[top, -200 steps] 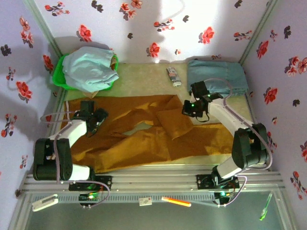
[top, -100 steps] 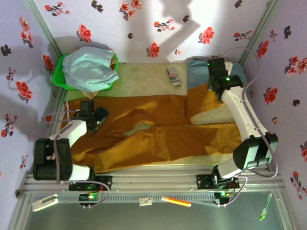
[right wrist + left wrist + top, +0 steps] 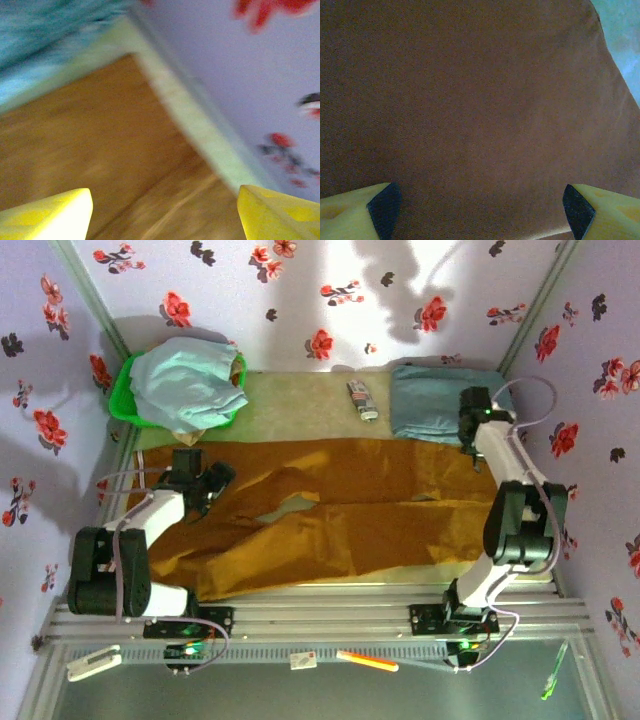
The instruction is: Fold and stack the trousers
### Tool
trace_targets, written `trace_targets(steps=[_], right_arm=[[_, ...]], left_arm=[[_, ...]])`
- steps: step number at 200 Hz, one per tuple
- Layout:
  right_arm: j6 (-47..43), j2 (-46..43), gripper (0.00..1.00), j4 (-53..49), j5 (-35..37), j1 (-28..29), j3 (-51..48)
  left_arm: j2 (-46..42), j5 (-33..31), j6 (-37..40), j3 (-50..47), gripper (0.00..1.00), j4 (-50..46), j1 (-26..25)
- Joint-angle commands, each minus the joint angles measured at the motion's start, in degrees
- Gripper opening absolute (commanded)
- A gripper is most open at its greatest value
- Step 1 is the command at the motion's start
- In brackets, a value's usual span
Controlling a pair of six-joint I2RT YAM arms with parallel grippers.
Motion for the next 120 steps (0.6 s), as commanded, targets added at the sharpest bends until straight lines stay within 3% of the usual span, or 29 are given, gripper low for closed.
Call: trace_targets(steps=[1, 16, 30, 65, 90, 120], right_arm=[[5.7, -4.0, 0.77, 7.1, -18.6, 8.4, -6.0], [9.0, -1.6, 0.77, 11.2, -25.4, 13.4, -8.3], [12.2, 2.3, 0.71, 15.6, -32.9, 13.8, -10.3], [14.8, 9.7, 0.65, 17.1, -35.3, 7.6, -11.7], [16.9, 13.0, 0.61, 19.6, -42.0, 1.0, -13.4], [15.5, 17.4, 0.62, 18.4, -44.0, -0.2, -9.2]], left_arm=[[2.0, 0.3, 1.3, 1.0, 0.87, 0.4, -1.2], [4.7, -0.7, 0.7, 2.3, 0.87, 0.2, -1.2], [7.0, -2.3, -0.1, 3.3, 0.87, -0.1, -0.8], [9.4, -4.4, -0.6, 4.8, 0.87, -0.2, 0.9], [10.8, -4.7, -1.6, 3.7, 0.88, 1.1, 3.7], [15.0, -2.5, -2.3, 4.7, 0.87, 2.9, 6.5]])
